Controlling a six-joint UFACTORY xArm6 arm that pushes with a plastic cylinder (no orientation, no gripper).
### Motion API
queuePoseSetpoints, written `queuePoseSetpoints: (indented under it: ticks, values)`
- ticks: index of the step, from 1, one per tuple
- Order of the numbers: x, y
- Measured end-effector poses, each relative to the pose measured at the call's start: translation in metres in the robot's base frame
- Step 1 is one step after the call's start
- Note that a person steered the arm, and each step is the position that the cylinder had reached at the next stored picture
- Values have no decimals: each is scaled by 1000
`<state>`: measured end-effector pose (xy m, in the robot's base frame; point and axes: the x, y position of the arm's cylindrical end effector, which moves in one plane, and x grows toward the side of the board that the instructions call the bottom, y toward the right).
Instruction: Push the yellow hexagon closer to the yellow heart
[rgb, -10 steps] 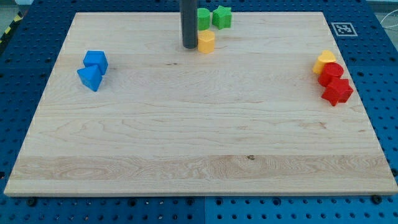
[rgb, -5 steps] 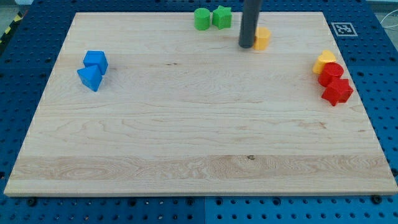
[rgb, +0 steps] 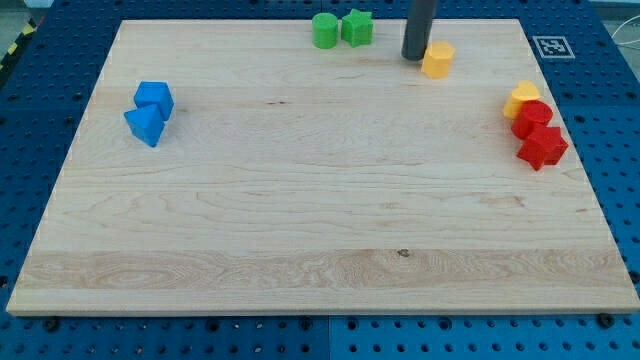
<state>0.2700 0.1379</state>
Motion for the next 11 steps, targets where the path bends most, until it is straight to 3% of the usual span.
queuePoseSetpoints:
  ticks: [2,9,11]
  values:
    - [0,37]
    - [18,34]
    - [44,37]
